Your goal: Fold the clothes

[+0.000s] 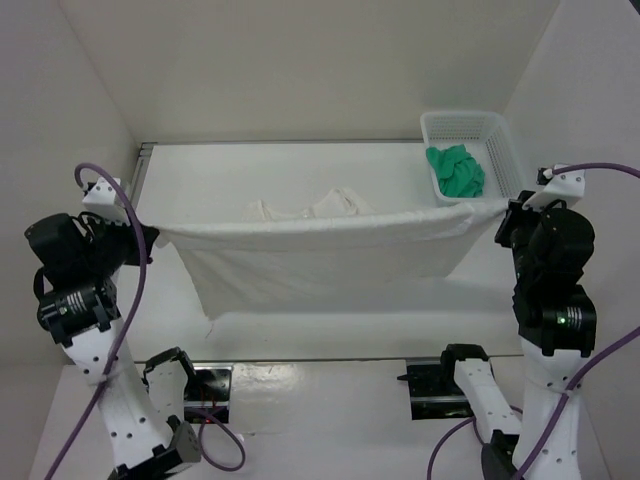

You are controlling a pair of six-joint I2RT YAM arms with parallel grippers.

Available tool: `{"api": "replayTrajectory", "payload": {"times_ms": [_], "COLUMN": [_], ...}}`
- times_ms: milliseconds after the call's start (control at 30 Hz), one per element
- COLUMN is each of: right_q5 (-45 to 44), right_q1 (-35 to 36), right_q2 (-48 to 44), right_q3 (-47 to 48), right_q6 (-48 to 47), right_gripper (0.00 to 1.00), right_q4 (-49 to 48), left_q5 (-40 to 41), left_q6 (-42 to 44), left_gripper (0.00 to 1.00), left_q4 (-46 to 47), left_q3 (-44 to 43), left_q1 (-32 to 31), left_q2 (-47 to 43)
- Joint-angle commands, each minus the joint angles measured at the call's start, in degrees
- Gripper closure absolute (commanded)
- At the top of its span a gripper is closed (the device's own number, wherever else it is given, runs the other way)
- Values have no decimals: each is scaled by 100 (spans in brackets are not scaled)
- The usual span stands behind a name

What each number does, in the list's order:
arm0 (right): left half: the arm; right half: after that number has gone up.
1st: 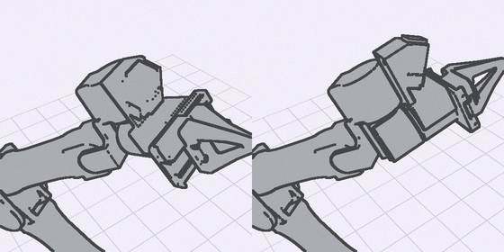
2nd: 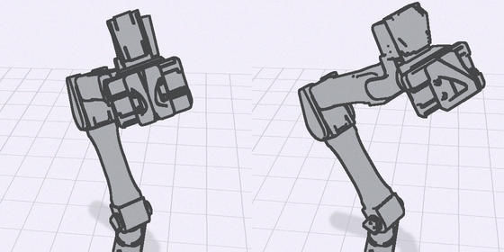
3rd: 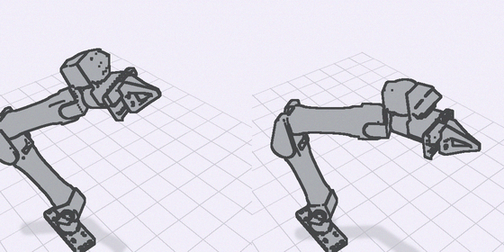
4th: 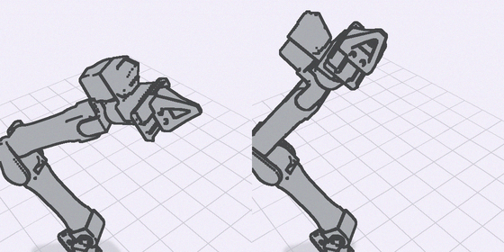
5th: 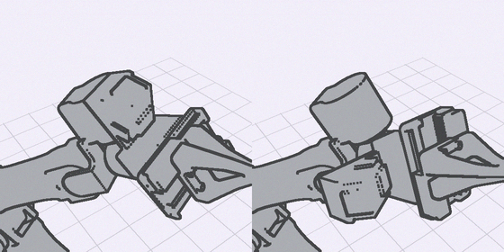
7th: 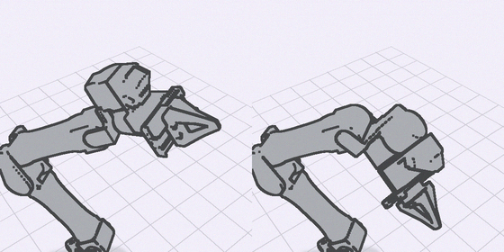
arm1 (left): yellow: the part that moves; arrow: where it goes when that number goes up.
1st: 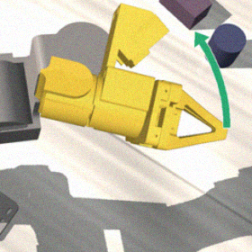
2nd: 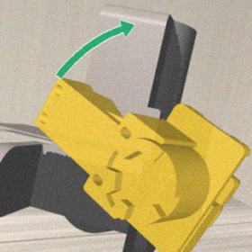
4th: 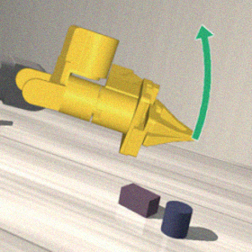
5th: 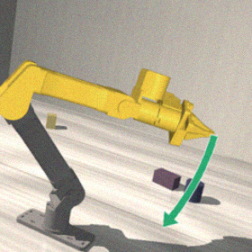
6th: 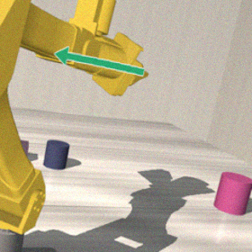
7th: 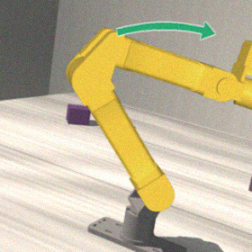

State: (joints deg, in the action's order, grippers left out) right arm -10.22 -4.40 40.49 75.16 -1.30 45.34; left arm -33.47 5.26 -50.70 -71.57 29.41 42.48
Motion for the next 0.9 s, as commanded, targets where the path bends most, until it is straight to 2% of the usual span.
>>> {"api": "replayTrajectory", "payload": {"times_ms": [0,300,433,633,767,867], "right_q5": [-603,-657,-227,257,257,459], "right_q1": [-69,-69,-122,-122,-122,-122], "right_q2": [20,354,714,900,662,758], "right_q3": [-97,-352,-352,-624,-695,-695], "right_q6": [69,-151,-204,-379,-547,-670], "right_gripper": [100,100,100,100,100,100], "right_q4": [-702,-807,-808,-746,-685,-614], "left_q5": [-106,-546,-608,-380,-159,-343], "left_q6": [-86,423,818,1722,1847,1847], "left_gripper": [100,100,100,100,100,100], "left_q4": [473,578,447,96,-27,-89], "left_q3": [73,196,258,600,680,732], "left_q1": [3,3,3,162,162,162], "left_q2": [313,1095,1508,1080,446,454]}}
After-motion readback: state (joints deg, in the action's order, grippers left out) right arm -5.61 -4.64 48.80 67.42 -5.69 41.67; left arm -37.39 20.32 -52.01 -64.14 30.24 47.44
